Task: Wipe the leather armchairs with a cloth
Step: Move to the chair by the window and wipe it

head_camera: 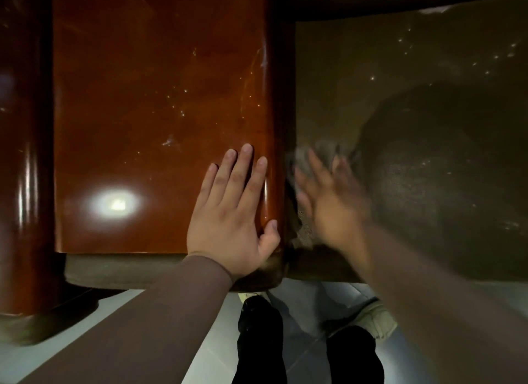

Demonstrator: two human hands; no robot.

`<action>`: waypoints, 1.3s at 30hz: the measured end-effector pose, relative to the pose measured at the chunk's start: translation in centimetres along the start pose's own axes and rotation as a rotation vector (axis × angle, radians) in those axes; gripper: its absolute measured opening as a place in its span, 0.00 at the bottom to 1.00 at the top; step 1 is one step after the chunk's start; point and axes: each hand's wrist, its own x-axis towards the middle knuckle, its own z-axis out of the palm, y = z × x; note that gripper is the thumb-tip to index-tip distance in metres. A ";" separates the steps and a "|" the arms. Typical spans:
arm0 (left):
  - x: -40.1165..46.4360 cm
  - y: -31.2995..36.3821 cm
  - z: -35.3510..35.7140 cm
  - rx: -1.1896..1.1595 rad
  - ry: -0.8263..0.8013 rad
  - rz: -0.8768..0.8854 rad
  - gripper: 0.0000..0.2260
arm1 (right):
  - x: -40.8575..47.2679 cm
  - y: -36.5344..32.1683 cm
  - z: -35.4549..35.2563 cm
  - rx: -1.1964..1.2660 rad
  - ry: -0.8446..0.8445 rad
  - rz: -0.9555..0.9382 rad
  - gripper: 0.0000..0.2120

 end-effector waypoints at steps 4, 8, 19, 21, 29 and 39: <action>-0.4 0.2 0.1 0.004 -0.006 0.006 0.42 | -14.3 -0.7 3.2 -0.034 -0.133 -0.171 0.31; -0.2 0.2 0.1 -0.010 0.021 0.001 0.42 | -7.1 3.3 0.9 -0.123 -0.003 -0.099 0.33; -0.2 0.1 0.2 -0.036 0.060 0.010 0.41 | -14.7 4.4 2.8 -0.162 -0.138 -0.079 0.34; 0.1 0.3 0.2 -0.044 0.063 0.017 0.41 | -12.1 8.5 0.8 -0.183 -0.064 0.230 0.36; -0.6 0.1 0.2 -0.012 0.020 0.008 0.41 | -13.6 0.2 3.3 -0.066 -0.026 -0.088 0.34; -0.4 0.2 0.6 -0.029 0.036 0.015 0.41 | -2.3 6.1 -2.9 -0.131 -0.064 0.450 0.29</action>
